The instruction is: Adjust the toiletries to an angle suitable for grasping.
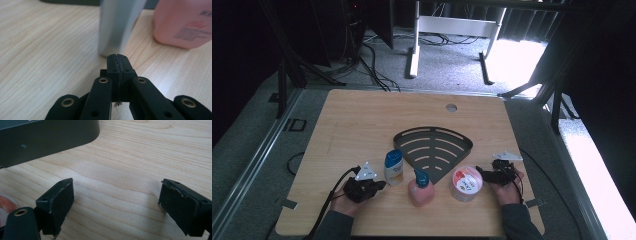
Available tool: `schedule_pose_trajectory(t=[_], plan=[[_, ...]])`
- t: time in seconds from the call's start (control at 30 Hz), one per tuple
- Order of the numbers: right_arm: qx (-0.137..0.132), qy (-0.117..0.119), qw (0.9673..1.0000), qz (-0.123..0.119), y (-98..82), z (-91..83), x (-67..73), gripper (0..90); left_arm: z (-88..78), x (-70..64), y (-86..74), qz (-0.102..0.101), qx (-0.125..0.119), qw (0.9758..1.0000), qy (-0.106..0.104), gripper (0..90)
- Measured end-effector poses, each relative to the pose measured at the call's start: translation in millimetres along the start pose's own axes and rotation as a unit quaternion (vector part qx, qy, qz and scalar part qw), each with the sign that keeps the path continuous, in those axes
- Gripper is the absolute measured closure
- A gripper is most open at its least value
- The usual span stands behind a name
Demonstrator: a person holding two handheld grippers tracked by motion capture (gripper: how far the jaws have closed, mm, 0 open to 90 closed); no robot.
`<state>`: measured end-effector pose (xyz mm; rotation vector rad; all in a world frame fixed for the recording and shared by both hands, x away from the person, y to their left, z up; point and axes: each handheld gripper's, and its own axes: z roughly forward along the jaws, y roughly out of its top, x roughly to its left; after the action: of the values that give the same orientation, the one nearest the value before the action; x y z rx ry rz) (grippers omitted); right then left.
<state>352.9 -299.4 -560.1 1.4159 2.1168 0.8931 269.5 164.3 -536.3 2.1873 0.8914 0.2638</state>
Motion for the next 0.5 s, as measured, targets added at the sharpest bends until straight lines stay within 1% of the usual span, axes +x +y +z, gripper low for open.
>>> schedule_pose_trajectory(t=[0.1, 0.23, 0.33, 0.5], plan=[[0.000, 0.000, 1.0000, 0.000, 0.2, 0.2, 0.1, 12.4, -0.3, -1.6, 1.1, 0.005, -0.010, 0.9999, -0.004, 89.7], [0.000, -0.001, 1.0000, 0.001, 0.7, 0.7, 0.2, 12.4, 0.0, -2.4, 1.7, 0.012, -0.015, 0.9998, -0.010, 89.7], [0.000, -0.001, 1.0000, 0.002, 0.9, 0.9, 0.3, 12.4, 1.0, -2.5, 3.1, 0.015, -0.019, 0.9997, -0.007, 89.7], [0.000, -0.001, 1.0000, 0.002, 1.3, 1.2, 0.5, 12.5, 3.0, -1.6, 4.4, 0.014, -0.024, 0.9996, -0.004, 89.7]])
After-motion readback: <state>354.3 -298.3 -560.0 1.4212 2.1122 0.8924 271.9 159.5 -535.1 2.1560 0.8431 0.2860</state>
